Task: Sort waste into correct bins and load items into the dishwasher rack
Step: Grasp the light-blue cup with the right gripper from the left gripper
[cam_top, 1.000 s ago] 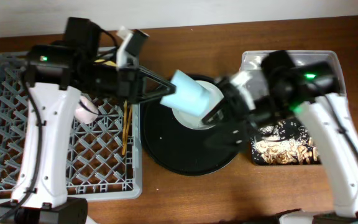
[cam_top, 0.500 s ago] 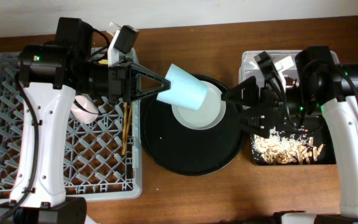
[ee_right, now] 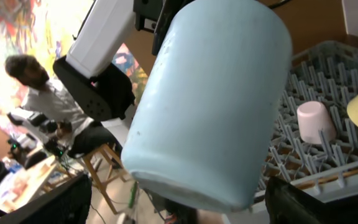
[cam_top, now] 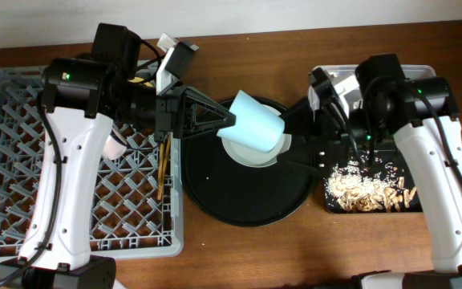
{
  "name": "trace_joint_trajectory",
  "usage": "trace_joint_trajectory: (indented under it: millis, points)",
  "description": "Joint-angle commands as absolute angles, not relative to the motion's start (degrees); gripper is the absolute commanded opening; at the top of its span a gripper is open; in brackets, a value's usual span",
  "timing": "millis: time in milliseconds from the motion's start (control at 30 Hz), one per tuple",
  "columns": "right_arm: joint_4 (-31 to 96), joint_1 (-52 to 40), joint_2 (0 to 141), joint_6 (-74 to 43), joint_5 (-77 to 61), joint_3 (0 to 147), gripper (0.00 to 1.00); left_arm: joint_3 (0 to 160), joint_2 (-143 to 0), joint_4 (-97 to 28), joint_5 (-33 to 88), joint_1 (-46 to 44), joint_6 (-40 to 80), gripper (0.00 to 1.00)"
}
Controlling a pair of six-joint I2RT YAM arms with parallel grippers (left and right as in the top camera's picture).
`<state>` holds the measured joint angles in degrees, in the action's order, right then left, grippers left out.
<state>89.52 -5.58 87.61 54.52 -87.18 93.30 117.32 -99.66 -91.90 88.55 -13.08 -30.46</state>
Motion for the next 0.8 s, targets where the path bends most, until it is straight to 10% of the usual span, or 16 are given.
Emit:
trace_joint_trajectory:
  millis: [0, 200, 767]
  points:
    - [87.64, -7.77, 88.14, 55.51, -88.90, 92.77, 0.89, 117.32, -99.61, -91.59, 90.17, -14.02, -31.99, 0.00]
    - [86.24, -9.19, 88.14, 55.51, -88.92, 92.79, 0.75, 117.32, -99.61, -91.88, 90.17, -15.38, -33.10, 0.00]
    - [82.24, -5.32, 88.14, 53.76, -88.92, 92.79, 0.83, 117.32, -99.61, -92.23, 90.17, -15.20, -33.10, 0.00]
